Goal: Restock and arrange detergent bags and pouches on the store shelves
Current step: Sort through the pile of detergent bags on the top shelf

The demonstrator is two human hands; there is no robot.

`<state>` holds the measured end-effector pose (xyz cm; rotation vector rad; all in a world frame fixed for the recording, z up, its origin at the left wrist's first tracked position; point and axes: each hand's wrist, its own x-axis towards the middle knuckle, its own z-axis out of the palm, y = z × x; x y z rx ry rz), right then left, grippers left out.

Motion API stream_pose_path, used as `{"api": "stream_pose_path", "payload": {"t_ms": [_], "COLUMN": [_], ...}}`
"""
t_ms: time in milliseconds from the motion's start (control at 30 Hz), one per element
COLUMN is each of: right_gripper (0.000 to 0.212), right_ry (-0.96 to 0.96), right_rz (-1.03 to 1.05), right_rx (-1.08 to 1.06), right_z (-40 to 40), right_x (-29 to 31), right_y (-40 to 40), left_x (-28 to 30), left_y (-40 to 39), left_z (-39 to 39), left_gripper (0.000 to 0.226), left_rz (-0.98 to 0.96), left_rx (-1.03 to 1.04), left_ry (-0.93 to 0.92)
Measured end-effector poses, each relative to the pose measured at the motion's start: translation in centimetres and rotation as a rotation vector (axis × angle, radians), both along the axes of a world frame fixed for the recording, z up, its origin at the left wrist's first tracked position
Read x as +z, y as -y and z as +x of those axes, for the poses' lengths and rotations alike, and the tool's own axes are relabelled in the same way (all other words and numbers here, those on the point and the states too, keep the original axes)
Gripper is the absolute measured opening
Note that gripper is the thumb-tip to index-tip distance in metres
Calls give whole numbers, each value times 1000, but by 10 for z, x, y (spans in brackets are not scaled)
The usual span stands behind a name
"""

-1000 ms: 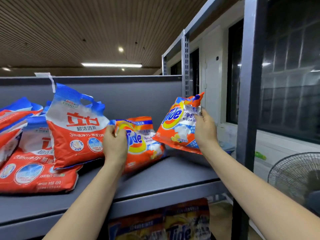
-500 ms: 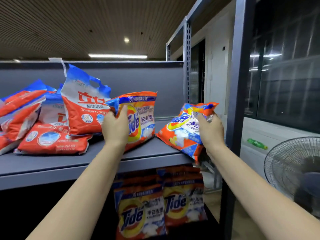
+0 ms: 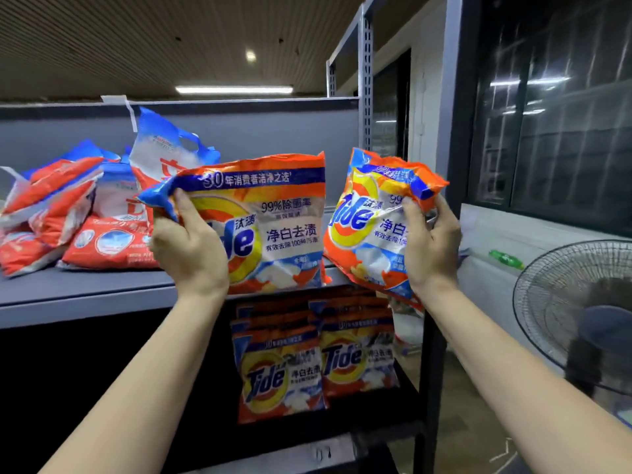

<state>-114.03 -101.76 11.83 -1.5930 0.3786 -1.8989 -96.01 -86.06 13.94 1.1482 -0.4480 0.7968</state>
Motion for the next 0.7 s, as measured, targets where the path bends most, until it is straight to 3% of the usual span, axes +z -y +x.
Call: {"api": "stream_pose_path", "payload": {"t_ms": [133, 233, 400, 533, 700], "right_gripper": [22, 23, 22, 29, 28], "right_ry": [122, 75, -280, -411, -770], "right_rz": [53, 95, 148, 323, 308], "right_rx": [57, 89, 185, 233, 83], "right_z": [-24, -38, -40, -31, -13], "right_x": [0, -8, -54, -84, -131], "right_y": [-7, -4, 4, 16, 33], "left_x": [-26, -64, -131, -172, -229], "left_y": [-7, -6, -8, -8, -6], "left_z": [-10, -16, -20, -8, 10], "left_gripper": [34, 42, 51, 46, 38], "left_rz": [12, 89, 302, 505, 595], "left_rx": [-29, -58, -42, -26, -73], "left_ry": [-48, -108, -255, -447, -584]}}
